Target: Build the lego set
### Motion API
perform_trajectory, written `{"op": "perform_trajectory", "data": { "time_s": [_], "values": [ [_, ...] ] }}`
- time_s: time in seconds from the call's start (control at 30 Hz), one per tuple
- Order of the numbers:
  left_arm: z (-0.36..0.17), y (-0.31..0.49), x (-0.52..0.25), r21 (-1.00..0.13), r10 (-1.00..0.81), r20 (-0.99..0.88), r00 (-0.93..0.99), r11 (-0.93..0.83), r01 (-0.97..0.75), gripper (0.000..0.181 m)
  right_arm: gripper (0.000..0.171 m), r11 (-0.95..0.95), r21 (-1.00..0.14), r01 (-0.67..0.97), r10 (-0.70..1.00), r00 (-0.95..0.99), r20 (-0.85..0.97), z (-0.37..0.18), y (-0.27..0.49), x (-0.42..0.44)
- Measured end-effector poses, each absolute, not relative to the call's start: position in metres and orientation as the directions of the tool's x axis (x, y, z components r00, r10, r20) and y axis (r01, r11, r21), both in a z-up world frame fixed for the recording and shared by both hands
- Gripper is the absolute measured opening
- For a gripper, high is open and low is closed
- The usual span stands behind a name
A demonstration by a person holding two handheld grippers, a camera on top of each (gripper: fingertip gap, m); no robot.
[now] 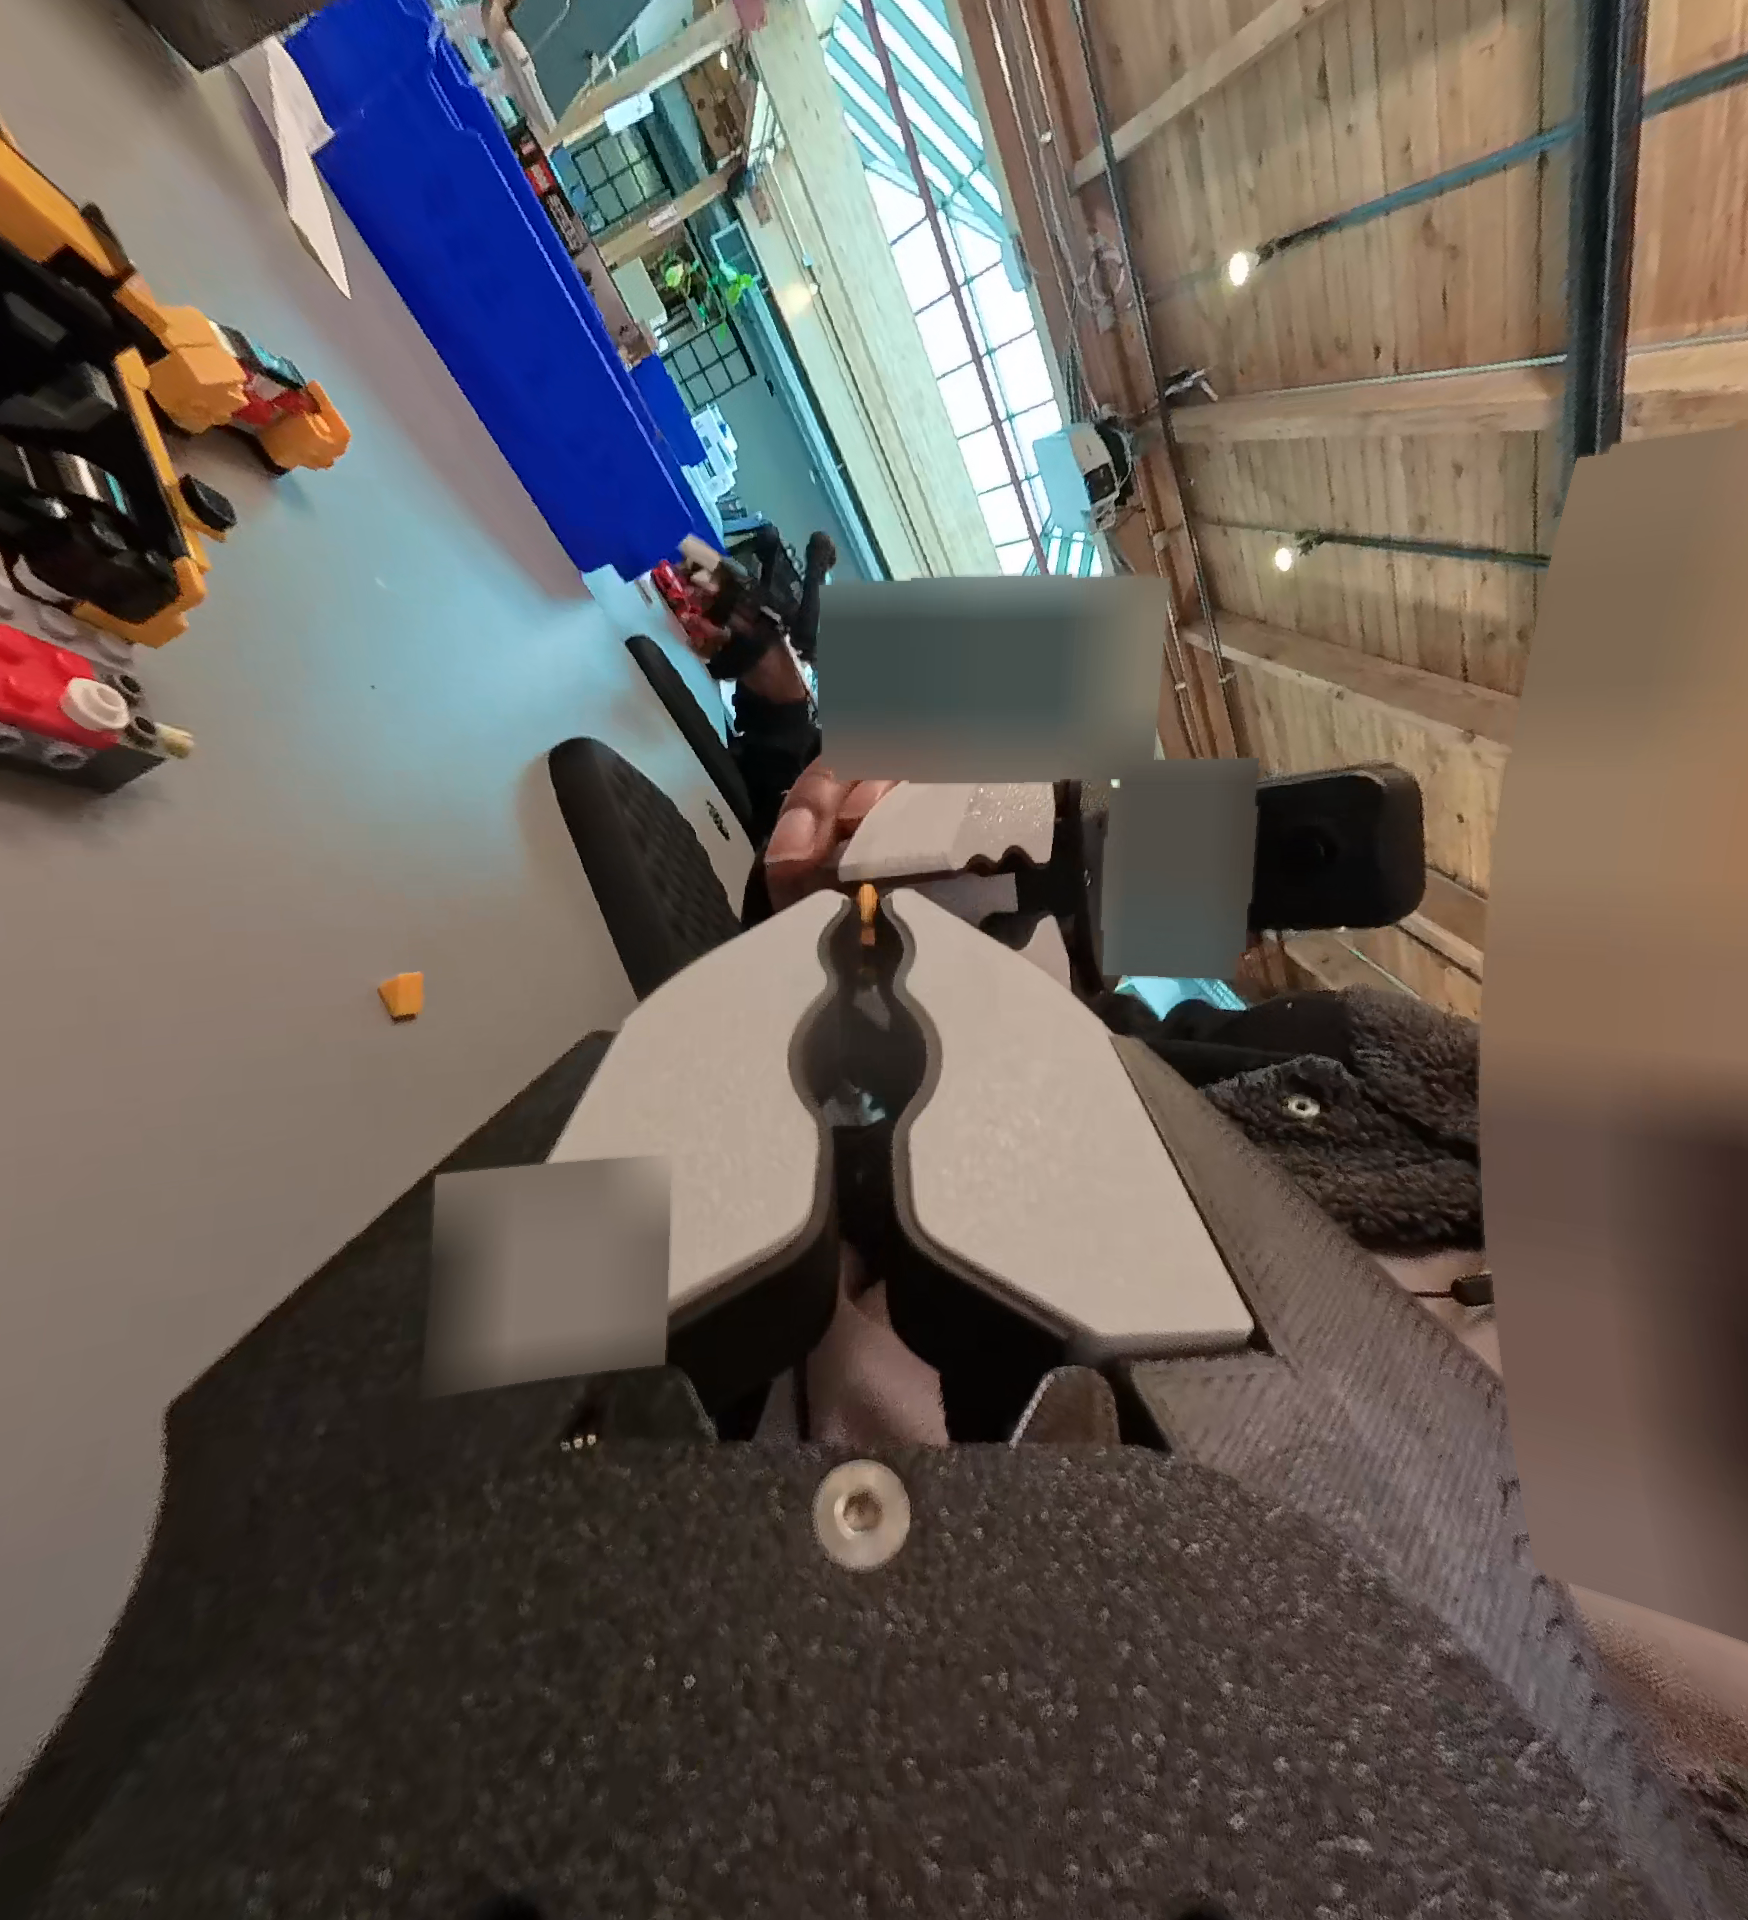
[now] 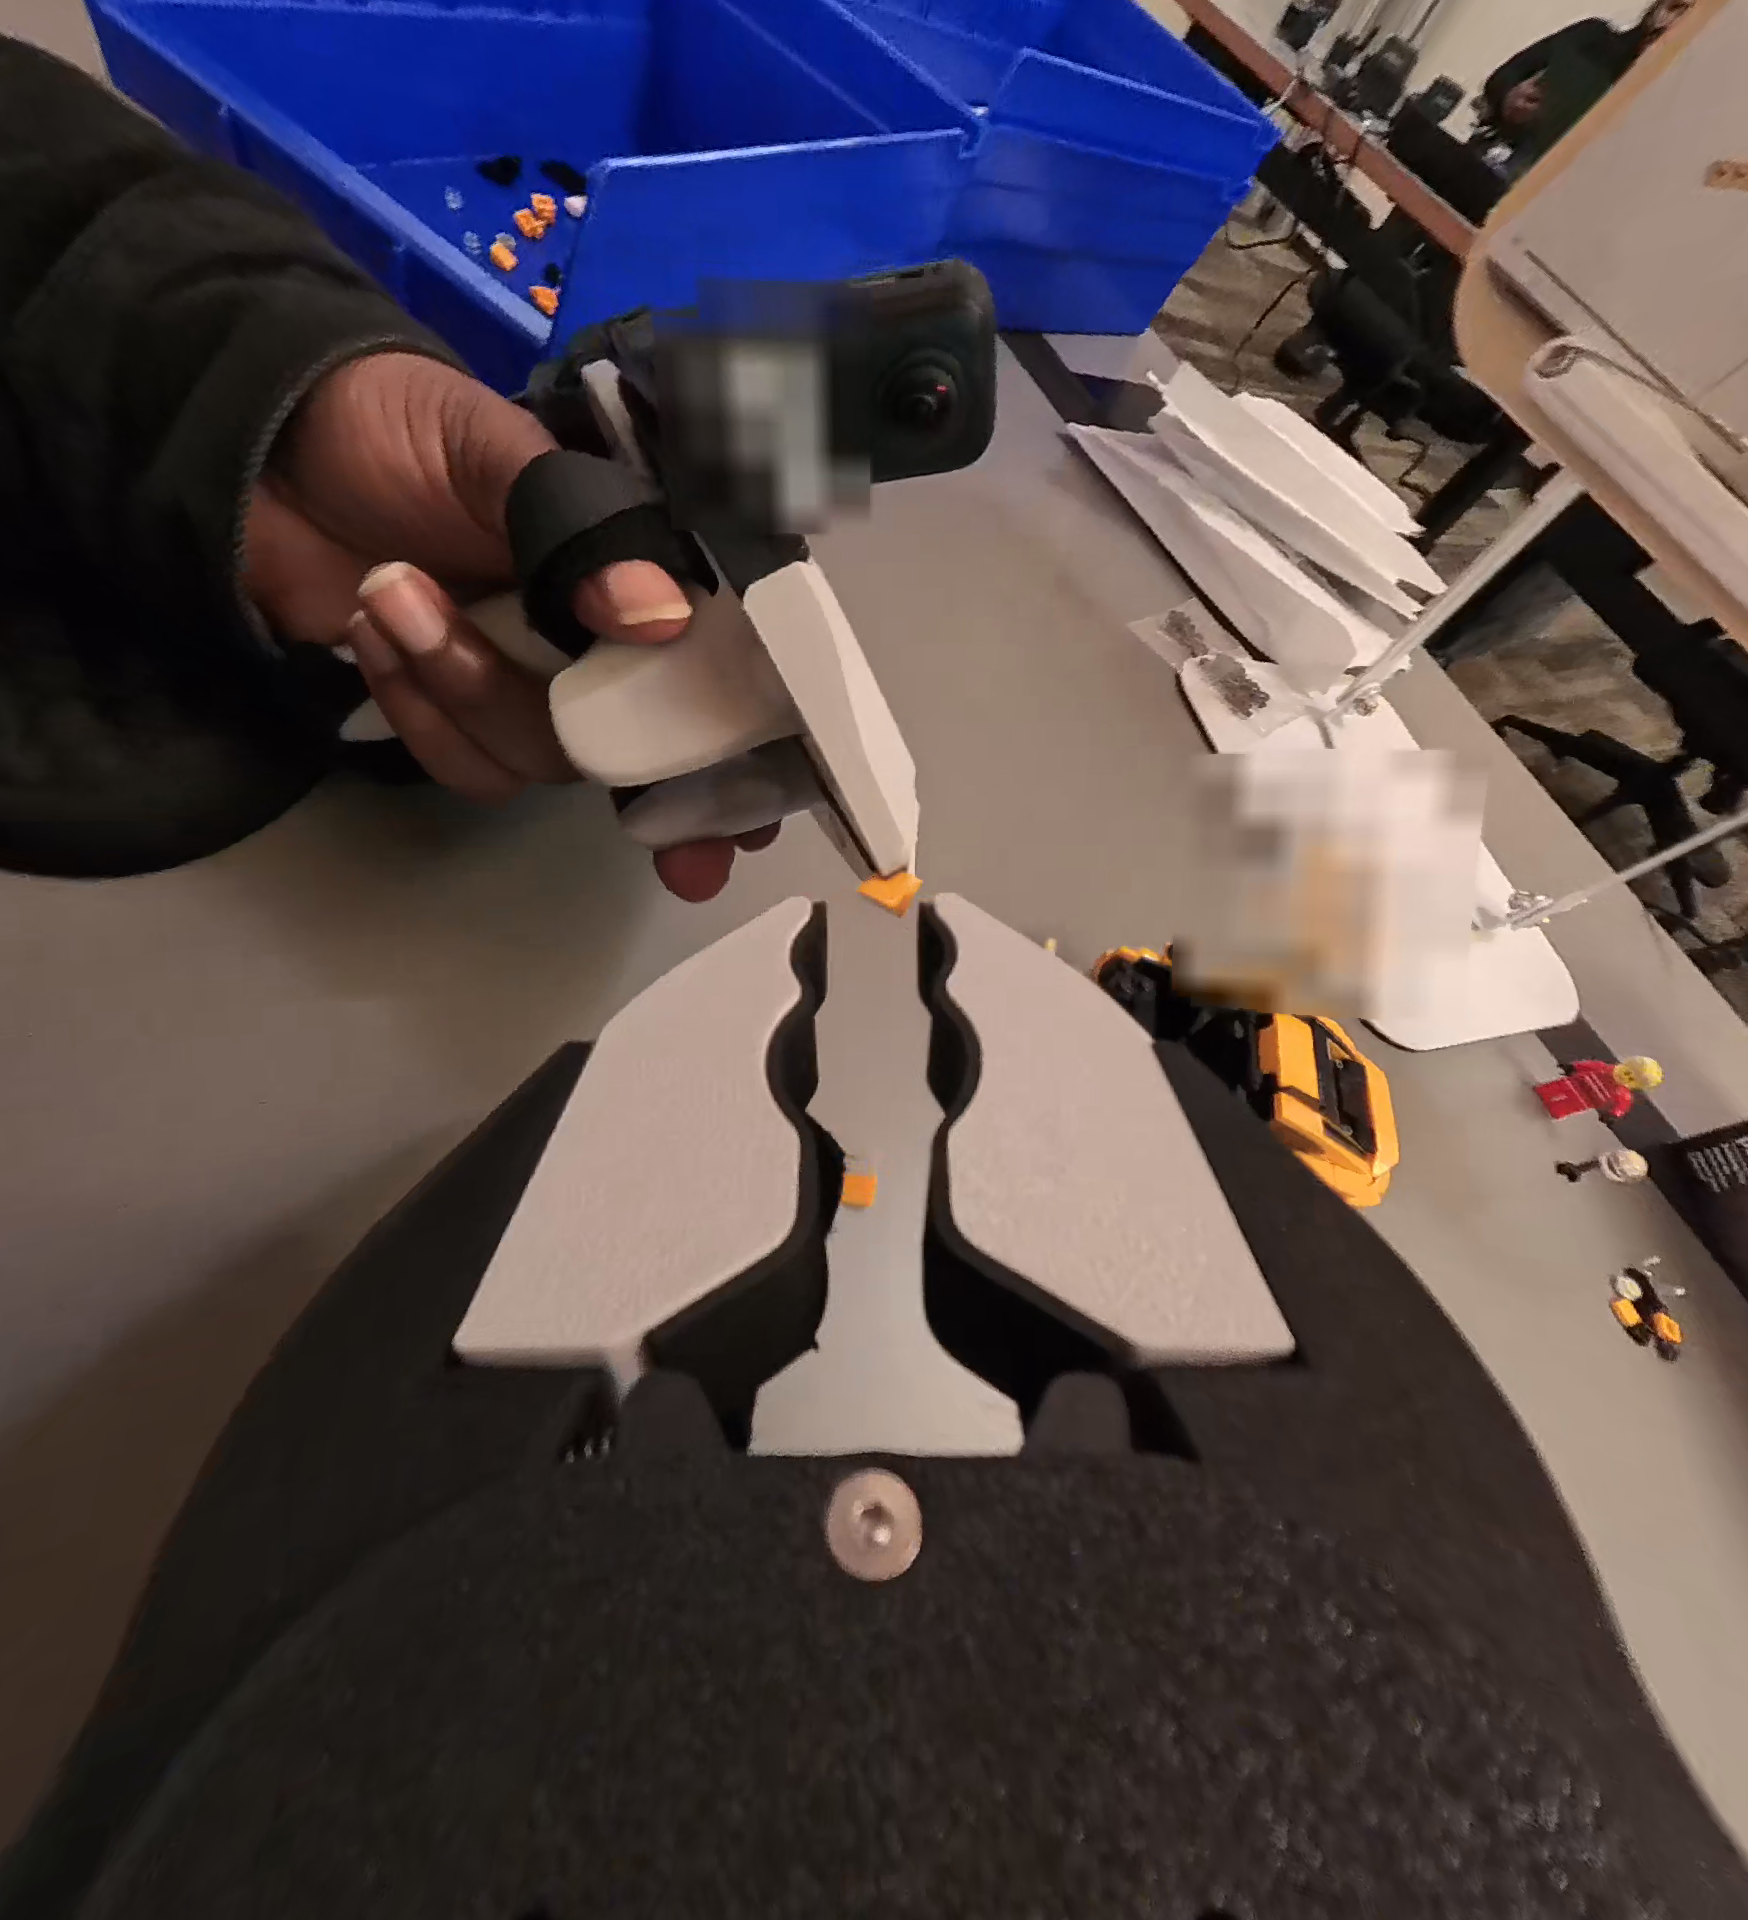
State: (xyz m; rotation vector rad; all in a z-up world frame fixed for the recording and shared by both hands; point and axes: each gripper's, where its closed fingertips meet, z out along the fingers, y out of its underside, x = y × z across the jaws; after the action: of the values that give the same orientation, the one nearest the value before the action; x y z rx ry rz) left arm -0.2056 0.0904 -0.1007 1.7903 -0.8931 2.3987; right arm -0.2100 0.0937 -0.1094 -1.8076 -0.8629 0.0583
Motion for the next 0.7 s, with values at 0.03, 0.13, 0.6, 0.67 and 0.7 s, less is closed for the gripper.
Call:
{"op": "perform_trajectory", "data": {
  "time_s": [0.03, 0.13, 0.6, 0.67, 0.7],
  "values": [
    [-0.1, 0.092, -0.206, -0.423, -0.309, 0.886, -0.346, -0.843, -0.333, 0.003, 0.016, -0.158, -0.841, 0.518, 0.551, 0.753, 0.36, -0.109, 0.097, -0.209],
    [-0.099, 0.095, -0.206, -0.416, -0.306, 0.889, -0.342, -0.852, -0.319, 0.003, 0.009, -0.149, -0.849, 0.507, 0.516, 0.772, 0.37, -0.106, 0.102, -0.21],
    [-0.101, 0.046, -0.214, -0.477, -0.24, 0.86, -0.45, -0.689, -0.546, 0.008, 0.008, 0.163, -0.636, 0.755, 0.951, 0.052, 0.305, -0.109, 0.056, -0.214],
    [-0.103, 0.041, -0.215, -0.485, -0.242, 0.859, -0.451, -0.667, -0.566, 0.007, 0.008, 0.199, -0.614, 0.764, 0.959, -0.021, 0.284, -0.109, 0.053, -0.215],
    [-0.104, 0.039, -0.215, -0.486, -0.243, 0.86, -0.449, -0.66, -0.574, 0.005, 0.008, 0.215, -0.606, 0.766, 0.96, -0.052, 0.275, -0.11, 0.051, -0.216]
  ]
}}
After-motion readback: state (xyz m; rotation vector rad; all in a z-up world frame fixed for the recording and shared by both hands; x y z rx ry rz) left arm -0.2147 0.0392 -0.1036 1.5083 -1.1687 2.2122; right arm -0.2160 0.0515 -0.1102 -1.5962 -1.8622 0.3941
